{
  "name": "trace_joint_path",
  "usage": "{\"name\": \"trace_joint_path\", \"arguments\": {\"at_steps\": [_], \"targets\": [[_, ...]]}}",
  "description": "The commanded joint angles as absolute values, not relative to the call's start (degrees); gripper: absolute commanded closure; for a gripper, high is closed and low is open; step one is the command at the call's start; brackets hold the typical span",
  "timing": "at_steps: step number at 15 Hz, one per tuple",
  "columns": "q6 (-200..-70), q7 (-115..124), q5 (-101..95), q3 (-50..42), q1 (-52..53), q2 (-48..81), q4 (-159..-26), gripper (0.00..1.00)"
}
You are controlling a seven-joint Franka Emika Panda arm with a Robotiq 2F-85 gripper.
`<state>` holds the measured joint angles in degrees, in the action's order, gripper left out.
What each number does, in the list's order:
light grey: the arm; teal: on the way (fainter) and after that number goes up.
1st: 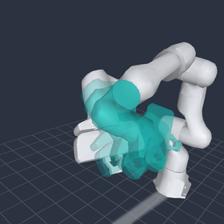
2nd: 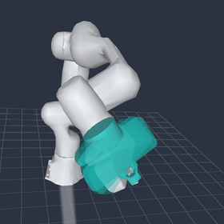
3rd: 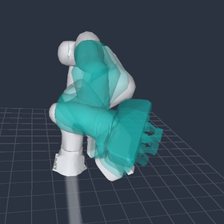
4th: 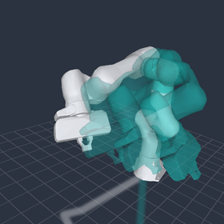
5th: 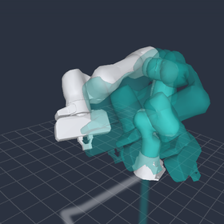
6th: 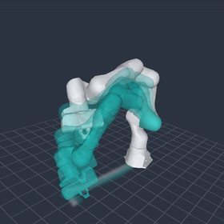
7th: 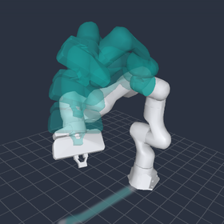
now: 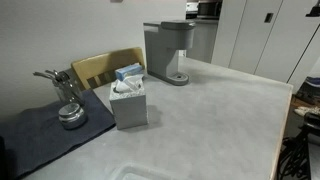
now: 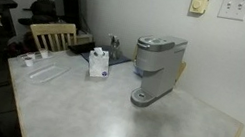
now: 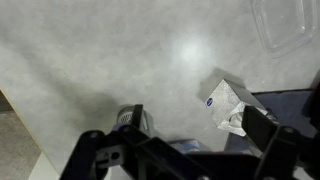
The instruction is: Press down on the top of the coffeemaker
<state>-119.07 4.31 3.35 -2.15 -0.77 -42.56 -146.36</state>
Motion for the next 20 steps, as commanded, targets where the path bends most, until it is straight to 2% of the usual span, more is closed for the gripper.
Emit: {"name": "trace_joint_path", "arguments": {"at_steps": [1, 12, 20], "targets": [[-118.96, 3.99, 3.7, -1.76, -1.28, -42.52, -146.26, 0.0], [-118.96, 3.99, 3.7, -1.76, -1.28, -42.52, -146.26, 0.0], [-128.33, 0.9, 1.45, -1.36, -0.9, -39.24, -144.6, 0.0]]}}
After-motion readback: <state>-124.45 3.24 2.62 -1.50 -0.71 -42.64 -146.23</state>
